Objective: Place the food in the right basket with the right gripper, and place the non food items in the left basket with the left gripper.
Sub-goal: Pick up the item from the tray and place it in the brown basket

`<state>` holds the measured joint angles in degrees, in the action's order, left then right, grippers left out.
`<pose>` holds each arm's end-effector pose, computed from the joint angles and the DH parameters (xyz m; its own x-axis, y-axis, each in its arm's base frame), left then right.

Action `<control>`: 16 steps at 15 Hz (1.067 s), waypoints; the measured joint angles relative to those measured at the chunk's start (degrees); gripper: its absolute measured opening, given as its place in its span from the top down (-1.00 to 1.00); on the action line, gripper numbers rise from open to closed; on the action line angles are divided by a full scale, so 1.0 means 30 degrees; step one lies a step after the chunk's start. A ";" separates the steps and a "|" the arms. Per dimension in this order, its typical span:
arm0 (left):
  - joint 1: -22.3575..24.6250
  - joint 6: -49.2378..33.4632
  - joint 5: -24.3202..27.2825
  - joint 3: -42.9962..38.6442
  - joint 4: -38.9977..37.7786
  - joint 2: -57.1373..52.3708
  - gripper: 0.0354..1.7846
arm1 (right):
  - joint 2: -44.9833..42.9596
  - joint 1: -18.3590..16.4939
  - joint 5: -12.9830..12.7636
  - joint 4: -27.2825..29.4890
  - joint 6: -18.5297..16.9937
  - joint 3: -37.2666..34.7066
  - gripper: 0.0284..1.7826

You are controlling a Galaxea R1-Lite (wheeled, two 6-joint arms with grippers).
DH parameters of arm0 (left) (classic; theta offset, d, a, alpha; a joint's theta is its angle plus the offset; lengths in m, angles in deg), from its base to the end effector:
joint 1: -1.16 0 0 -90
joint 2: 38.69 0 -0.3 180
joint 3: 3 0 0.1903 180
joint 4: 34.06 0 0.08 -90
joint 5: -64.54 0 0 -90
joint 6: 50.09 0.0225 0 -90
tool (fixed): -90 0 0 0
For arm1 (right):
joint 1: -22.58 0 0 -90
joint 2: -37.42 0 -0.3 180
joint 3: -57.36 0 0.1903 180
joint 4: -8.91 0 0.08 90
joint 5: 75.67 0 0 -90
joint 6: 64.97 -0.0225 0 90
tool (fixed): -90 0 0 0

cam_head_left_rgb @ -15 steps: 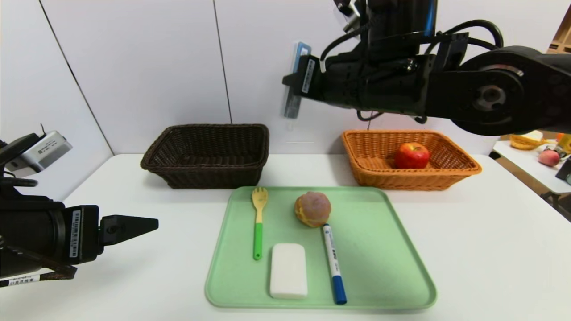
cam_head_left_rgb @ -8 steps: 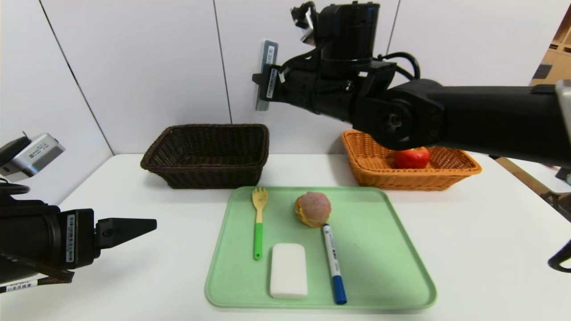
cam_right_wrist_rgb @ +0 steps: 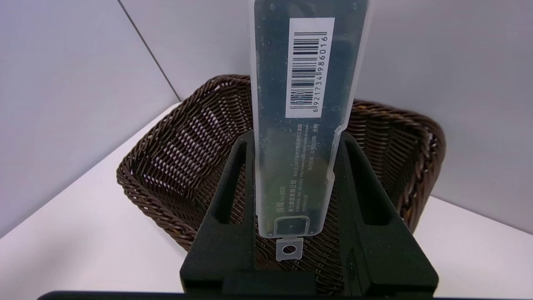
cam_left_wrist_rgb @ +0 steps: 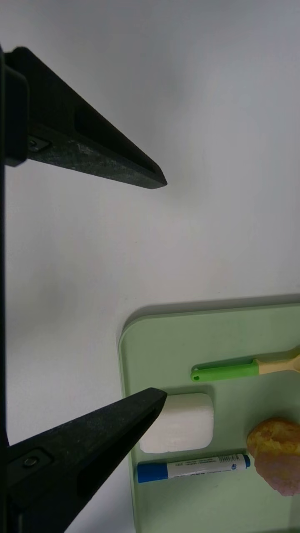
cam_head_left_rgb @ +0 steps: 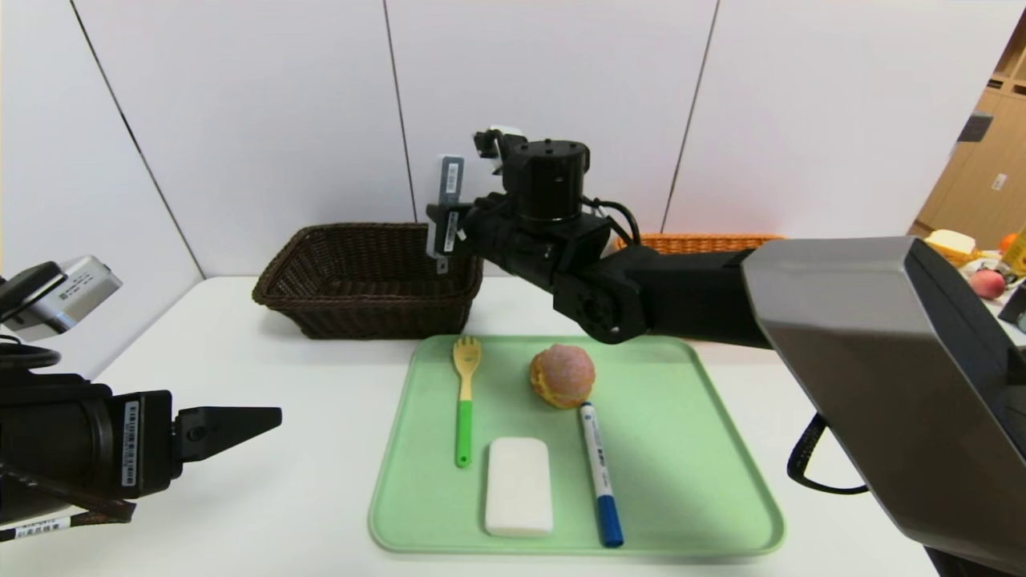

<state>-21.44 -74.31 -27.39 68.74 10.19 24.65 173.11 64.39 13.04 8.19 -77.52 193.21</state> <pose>0.1265 -0.0518 0.2359 0.7608 -0.2802 -0.5853 0.1055 0.9434 -0.3145 0.3786 0.3379 0.2117 0.7601 0.6496 0.0154 -0.6367 0.7398 0.2176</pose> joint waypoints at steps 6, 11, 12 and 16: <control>0.0012 0.0053 0.0037 -0.0496 -0.0008 -0.0037 -0.89 | 0.1479 -0.0020 -0.0154 -0.2259 0.0163 0.0037 0.42; -0.0016 0.0053 0.0037 -0.0874 -0.0008 -0.0195 -0.89 | 0.1837 -0.0146 -0.0093 -0.2462 0.0752 0.0037 -0.05; -0.0008 0.0053 0.0020 -0.1012 0.0000 -0.0284 -0.89 | 0.1837 -0.0167 -0.0089 -0.2471 0.0776 0.0037 -0.15; -0.0016 0.0073 0.0020 -0.1252 -0.0033 -0.0516 -0.89 | 0.1341 -0.0252 -0.0191 -0.2304 0.0776 0.0037 -0.46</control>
<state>-21.49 -74.09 -27.33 64.98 10.10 23.10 177.14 63.64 12.47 1.27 -75.19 193.32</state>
